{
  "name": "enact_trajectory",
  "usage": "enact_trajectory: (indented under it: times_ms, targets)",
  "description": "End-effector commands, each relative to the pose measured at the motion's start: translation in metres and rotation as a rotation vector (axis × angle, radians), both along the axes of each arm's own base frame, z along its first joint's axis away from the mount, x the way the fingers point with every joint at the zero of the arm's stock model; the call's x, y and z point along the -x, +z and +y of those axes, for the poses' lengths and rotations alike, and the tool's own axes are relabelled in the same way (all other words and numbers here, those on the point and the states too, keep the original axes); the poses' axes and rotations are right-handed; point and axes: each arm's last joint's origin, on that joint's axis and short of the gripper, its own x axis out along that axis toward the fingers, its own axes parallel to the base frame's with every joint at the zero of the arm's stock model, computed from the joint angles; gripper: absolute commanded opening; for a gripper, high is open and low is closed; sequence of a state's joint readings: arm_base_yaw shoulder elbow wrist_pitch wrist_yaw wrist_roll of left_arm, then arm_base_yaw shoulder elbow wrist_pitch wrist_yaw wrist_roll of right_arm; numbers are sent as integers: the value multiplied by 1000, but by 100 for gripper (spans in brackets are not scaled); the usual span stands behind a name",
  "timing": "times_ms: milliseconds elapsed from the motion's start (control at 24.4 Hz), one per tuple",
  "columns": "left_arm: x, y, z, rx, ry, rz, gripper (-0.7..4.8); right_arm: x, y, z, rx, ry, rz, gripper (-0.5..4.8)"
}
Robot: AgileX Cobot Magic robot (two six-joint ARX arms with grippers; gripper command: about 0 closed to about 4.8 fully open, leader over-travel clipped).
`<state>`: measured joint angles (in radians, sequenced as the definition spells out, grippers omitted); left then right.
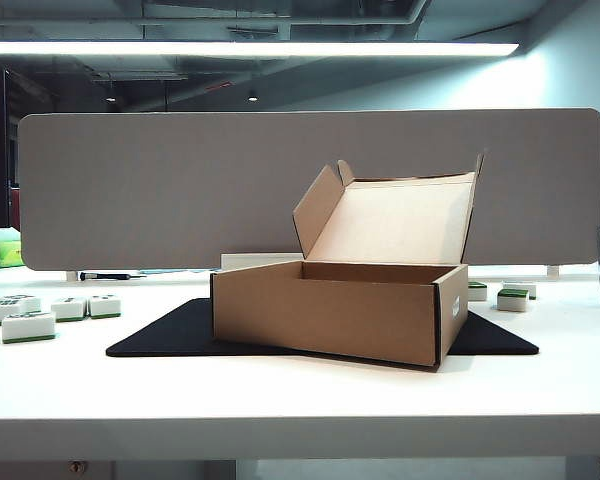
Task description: Pick up four mahjong tiles and put them into the paper box.
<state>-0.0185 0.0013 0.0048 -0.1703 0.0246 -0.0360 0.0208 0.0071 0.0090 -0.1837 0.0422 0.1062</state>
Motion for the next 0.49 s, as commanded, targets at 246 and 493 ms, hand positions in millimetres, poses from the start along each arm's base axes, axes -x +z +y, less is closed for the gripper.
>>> enact_trajectory:
  times_ms: [246, 493]
  targets:
    - [0, -1, 0, 2, -4, 13, -2, 0, 0, 0, 32, 2, -6, -1]
    - [0, -1, 0, 2, -4, 13, -2, 0, 0, 0, 32, 2, -7, -1]
